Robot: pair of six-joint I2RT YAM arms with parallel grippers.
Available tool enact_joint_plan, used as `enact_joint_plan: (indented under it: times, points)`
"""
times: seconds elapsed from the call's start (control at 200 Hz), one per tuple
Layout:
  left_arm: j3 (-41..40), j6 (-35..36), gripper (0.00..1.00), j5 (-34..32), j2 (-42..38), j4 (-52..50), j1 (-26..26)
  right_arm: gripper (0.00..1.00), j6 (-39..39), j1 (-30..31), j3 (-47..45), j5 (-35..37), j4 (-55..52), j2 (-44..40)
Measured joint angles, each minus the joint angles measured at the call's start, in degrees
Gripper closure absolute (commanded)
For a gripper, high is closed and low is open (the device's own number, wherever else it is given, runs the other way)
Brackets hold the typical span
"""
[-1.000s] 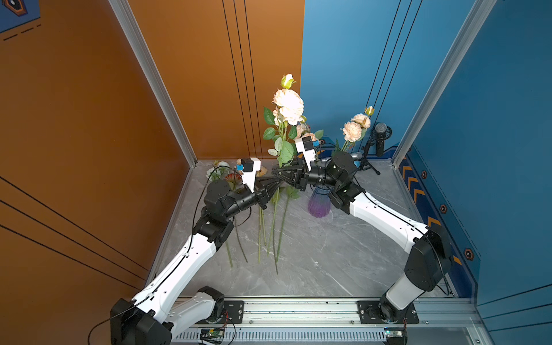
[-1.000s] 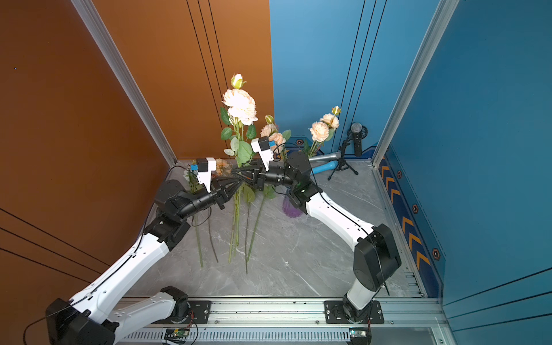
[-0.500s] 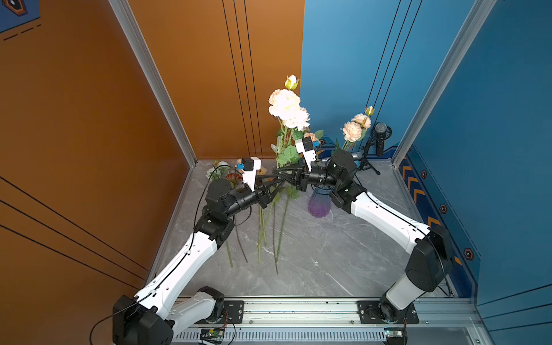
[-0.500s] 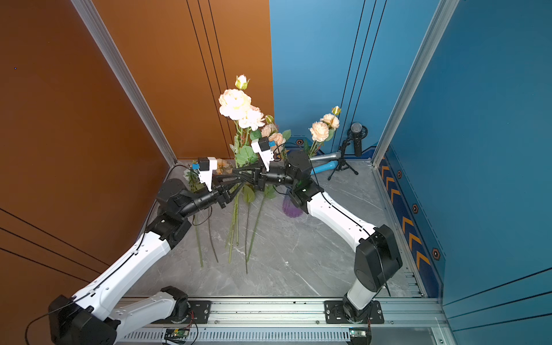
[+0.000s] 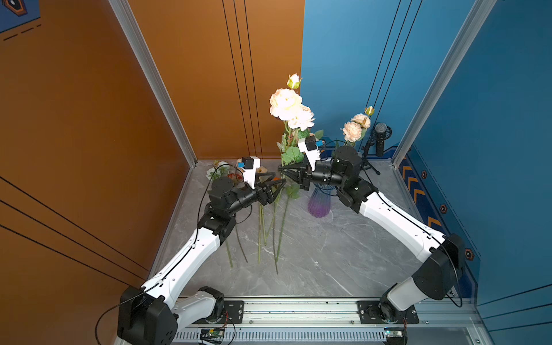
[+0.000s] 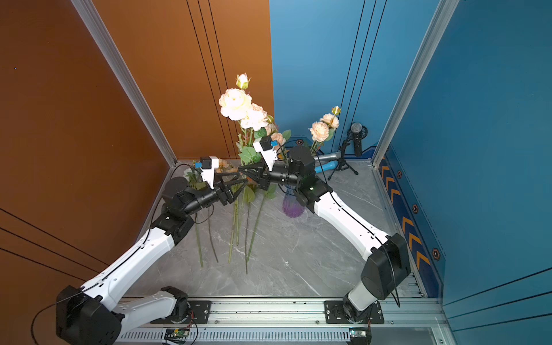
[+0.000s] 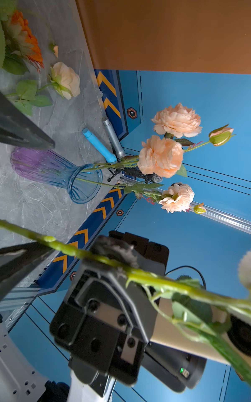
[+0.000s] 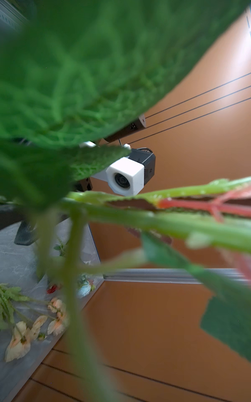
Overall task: Place the pink flowers into the vase
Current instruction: Pick up the flower at the center of the board, then place the flower in the vase.
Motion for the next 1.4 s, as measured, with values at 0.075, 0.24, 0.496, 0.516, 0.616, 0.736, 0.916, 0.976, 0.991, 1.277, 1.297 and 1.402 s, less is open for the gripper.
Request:
enact_joint_plan:
  times: [0.075, 0.24, 0.496, 0.516, 0.616, 0.736, 0.916, 0.976, 0.991, 1.277, 1.297, 1.402]
  points:
    - [0.0, -0.42, 0.29, 0.2, 0.87, -0.02, 0.02, 0.96, -3.17, -0.04, 0.04, 2.99, -3.39, -1.22]
    - [0.0, 0.31, 0.28, -1.14, 2.58, -2.91, 1.25, 0.96, -9.44, -0.31, 1.88, 9.46, -10.86, -5.05]
    - [-0.61, 6.62, 0.23, -10.21, 3.37, -14.19, 1.51, 0.97, -14.64, -4.15, 2.69, 18.4, -16.2, -13.79]
    - [-0.72, 7.08, 0.22, -10.95, 3.28, -14.86, 1.51, 0.97, -14.95, -4.55, 2.69, 18.95, -16.44, -14.29]
    - [-1.49, 9.31, 0.22, -14.82, 2.56, -18.18, 1.51, 0.97, -15.76, -6.75, 3.04, 20.79, -17.59, -16.5]
    - [-2.51, 10.82, 0.22, -17.7, 1.97, -20.33, 1.51, 0.96, -16.48, -9.6, 5.07, 21.92, -19.43, -17.4]
    - [-3.39, 11.28, 0.22, -19.89, 1.92, -21.88, 1.51, 0.97, -17.31, -13.03, 7.69, 22.1, -21.88, -17.92]
    - [-3.39, 11.28, 0.22, -20.28, 1.92, -21.9, 1.51, 0.97, -17.49, -13.9, 7.74, 22.08, -22.43, -18.51]
    - [-3.39, 11.28, 0.22, -20.33, 1.92, -21.92, 1.51, 0.97, -17.51, -14.1, 7.74, 22.1, -22.56, -18.64]
    - [-3.39, 11.28, 0.22, -20.72, 1.92, -21.92, 1.49, 0.97, -17.51, -17.66, 9.44, 22.49, -23.61, -20.65]
    - [-3.39, 11.28, 0.22, -20.72, 1.92, -21.92, 1.49, 0.97, -17.49, -17.81, 9.7, 22.49, -23.58, -20.65]
    - [-3.39, 11.28, 0.22, -20.74, 1.92, -21.92, 1.4, 0.97, -17.49, -18.73, 11.34, 22.47, -23.91, -20.63]
